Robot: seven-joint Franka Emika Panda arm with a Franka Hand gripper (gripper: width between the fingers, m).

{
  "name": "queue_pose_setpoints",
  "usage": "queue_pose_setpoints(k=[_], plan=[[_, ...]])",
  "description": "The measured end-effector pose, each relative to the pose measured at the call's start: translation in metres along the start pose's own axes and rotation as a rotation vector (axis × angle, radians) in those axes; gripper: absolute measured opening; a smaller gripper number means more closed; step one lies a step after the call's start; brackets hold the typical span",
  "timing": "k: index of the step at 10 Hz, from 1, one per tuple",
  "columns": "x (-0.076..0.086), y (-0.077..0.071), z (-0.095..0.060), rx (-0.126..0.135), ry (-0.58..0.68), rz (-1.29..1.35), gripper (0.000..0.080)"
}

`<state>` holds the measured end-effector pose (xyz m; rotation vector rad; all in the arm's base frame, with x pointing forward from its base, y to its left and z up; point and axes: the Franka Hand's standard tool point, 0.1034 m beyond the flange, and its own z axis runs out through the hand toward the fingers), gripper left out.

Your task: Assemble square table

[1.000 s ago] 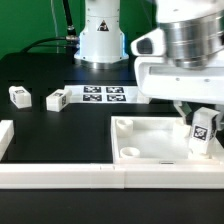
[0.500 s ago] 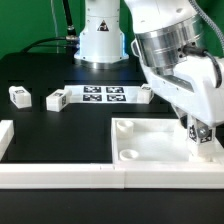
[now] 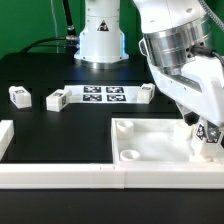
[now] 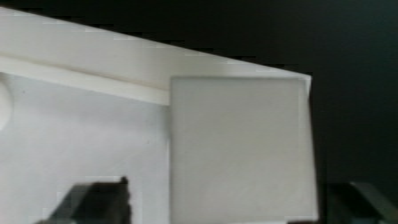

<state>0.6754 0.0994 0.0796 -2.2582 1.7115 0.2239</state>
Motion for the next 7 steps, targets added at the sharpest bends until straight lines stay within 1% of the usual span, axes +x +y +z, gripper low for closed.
queue_pose_setpoints(k=[1,2,3,5,6,7], plan=[[-0.0062,-0.0012,-0.0048,-0.056,0.009,-0.207,0.0616],[-0.0064,-0.0023,-0.0076,-0.086,0.021,-0.403,0.0639],[-0.0049,-0.0027,-0.0069,-0.080,0.022,-0.451,0.0639],[-0.0042,-0.0025,-0.0068,-0.083,0.018,-0.585,0.0648],[-0.0035,-0.0009,-0.0063,-0.104,0.026,-0.716,0.0648],[-0.0062,0.0017,-0.0033,-0.177,0.068,-0.943,0.0648]])
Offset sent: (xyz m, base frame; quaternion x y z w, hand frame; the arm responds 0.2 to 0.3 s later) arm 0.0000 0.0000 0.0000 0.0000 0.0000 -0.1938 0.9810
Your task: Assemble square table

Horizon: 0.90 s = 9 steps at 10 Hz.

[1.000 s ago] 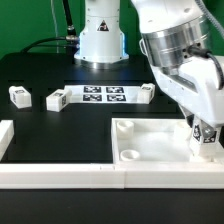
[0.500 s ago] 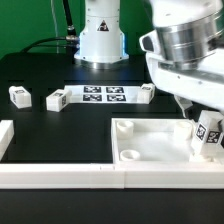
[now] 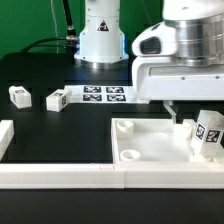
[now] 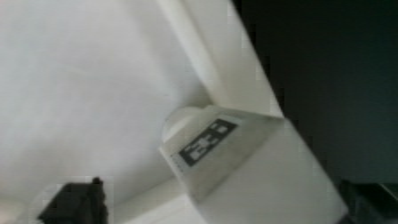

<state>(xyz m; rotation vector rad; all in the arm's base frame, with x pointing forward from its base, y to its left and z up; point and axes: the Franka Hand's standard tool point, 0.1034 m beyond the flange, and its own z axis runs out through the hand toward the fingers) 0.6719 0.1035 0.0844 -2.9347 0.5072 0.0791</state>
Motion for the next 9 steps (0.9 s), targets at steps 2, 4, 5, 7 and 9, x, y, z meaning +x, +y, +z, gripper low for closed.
queue_pose_setpoints(k=[2,4,5,7,9], plan=[[-0.0011,-0.0023,-0.0007,-0.027,-0.005,-0.263,0.0648],[0.0032,-0.0022,-0.0001,-0.021,-0.006,-0.406,0.0648],[0.0040,-0.0004,0.0037,-0.020,0.013,-0.404,0.0648],[0.0031,-0.0004,0.0040,-0.020,0.009,-0.377,0.0523],[0.0037,0.0008,0.0040,-0.022,0.010,-0.345,0.0389]])
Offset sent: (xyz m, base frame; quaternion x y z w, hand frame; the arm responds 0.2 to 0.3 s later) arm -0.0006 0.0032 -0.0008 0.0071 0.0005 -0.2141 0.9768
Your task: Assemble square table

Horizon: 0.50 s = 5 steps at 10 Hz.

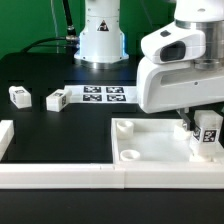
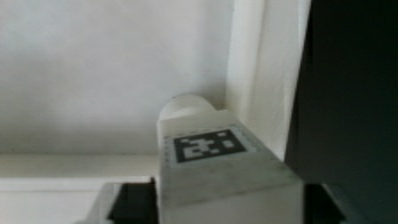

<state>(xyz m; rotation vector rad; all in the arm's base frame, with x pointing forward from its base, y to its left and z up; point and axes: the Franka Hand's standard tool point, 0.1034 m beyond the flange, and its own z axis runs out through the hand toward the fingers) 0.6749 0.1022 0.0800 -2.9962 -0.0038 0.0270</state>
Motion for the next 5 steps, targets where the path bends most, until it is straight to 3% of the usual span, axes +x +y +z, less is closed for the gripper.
queue_pose_setpoints(k=[1,5], plan=[[0.0000,0.0014,0.0003,-0.001,0.000,0.104,0.0294],[0.0023,0.0040,0.0009,0.011,0.032,0.395,0.0294]])
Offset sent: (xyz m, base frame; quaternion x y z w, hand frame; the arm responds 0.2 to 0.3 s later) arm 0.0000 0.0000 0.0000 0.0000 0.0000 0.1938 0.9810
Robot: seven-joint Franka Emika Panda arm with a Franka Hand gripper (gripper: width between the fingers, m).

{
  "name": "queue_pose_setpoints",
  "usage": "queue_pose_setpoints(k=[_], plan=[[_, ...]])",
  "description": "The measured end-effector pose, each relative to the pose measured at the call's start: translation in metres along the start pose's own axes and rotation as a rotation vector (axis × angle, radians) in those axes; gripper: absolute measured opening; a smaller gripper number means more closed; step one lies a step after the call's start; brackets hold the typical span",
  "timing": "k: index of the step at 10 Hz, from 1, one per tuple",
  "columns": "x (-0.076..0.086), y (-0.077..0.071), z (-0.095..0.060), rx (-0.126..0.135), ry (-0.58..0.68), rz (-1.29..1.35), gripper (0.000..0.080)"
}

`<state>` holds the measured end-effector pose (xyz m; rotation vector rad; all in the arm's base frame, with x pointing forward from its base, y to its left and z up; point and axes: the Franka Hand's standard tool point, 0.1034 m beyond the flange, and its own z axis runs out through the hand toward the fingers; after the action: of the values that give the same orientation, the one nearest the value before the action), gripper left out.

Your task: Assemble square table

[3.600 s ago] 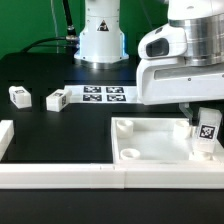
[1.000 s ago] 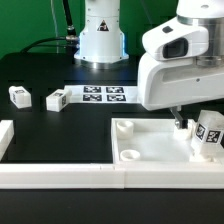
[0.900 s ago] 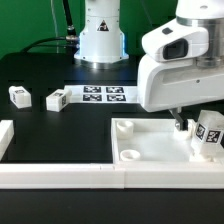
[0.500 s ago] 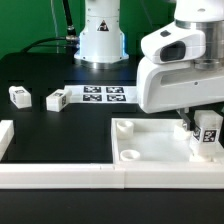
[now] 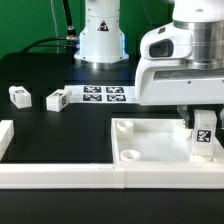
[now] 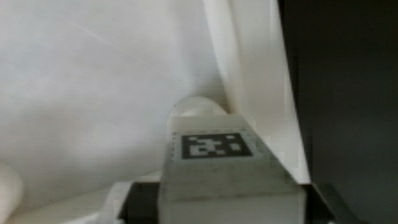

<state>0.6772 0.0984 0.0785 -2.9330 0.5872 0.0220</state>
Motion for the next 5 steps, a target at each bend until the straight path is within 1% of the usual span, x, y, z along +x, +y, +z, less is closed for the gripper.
queue_pose_setpoints(k=[1,3,5], plan=[[0.0005,0.0015,0.0000,0.026,0.010,0.162,0.0294],[-0.0028,0.0040,0.0009,0.106,0.003,0.550,0.0294],[-0.0047,0.0010,0.0029,0.160,-0.041,0.845,0.0294]])
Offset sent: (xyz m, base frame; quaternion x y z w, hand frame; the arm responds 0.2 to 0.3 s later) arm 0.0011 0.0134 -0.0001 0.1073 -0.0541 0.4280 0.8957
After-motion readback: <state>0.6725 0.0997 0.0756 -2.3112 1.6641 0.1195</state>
